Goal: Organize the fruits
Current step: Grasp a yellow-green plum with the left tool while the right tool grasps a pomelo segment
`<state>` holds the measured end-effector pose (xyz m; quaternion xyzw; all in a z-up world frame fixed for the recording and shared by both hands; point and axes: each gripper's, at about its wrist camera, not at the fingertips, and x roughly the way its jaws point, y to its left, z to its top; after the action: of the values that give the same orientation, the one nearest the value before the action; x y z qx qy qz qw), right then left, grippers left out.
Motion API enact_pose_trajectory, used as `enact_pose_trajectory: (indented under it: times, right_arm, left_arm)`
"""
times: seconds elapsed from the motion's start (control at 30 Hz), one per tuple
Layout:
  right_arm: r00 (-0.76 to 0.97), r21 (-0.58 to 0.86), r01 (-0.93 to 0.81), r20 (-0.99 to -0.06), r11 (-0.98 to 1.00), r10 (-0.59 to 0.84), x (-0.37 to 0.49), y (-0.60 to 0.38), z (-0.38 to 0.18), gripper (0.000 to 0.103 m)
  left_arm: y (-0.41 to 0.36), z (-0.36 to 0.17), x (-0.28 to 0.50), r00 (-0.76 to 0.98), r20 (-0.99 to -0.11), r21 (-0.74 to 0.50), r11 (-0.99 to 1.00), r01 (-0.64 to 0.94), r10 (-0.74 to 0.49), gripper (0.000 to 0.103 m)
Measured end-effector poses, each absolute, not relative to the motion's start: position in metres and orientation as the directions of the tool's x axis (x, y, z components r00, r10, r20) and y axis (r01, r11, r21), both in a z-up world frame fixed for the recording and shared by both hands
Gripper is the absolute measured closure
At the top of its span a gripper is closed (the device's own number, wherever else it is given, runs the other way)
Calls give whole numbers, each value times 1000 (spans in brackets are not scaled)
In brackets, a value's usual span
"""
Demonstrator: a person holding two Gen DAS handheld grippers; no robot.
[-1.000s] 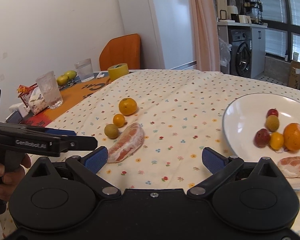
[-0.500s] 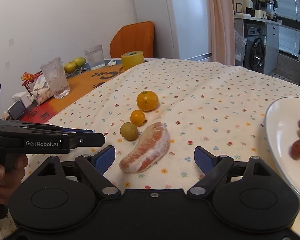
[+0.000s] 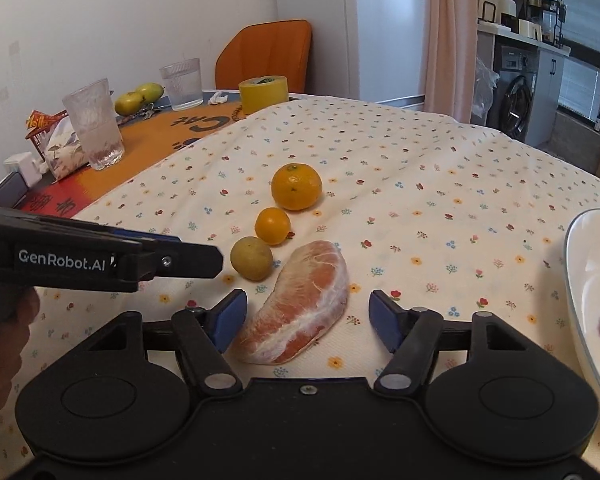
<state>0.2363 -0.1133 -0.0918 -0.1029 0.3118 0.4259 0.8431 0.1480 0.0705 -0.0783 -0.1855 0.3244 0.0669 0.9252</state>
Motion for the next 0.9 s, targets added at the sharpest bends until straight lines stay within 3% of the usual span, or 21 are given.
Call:
enact_pose_trajectory:
  times: [0.07,0.13,0.2,0.33,0.43,0.7,0.9]
  right_arm:
    - [451,85,-778,-615,623,647,237,-116,-92,40]
    - [455,85,-773,-616,628,643,238,-120,-91,43]
    - [459,85,-769,-616,633,641,240,-124,-91,48]
    - [465,94,-758,-616,646,636,244,-132,-90,69]
    - [472,98,-750,-614,654,633,247,-138,-90,73]
    - [494,93,-726,-620,681,610,249,-153,-90,73]
    - [498,107,-716,-615,690,612,251,-159,-89,70]
  left_arm:
    - [69,-77,151,785,-620,-301,923,-239,1,35]
    - [66,-77,153,785,-619,-285,928,-240,13,29]
    - [63,-77,157,784,-620,-276,932,-236,15,27]
    - [60,-78,163,781,-625,-269,936,-228,11,21]
    - [58,-78,166,779,-627,-261,939,-224,11,17]
    - [51,-78,171,797,-604,-236,951,-199,17,20]
    - [47,-83,179,784,-621,-229,957,-181,-1,47]
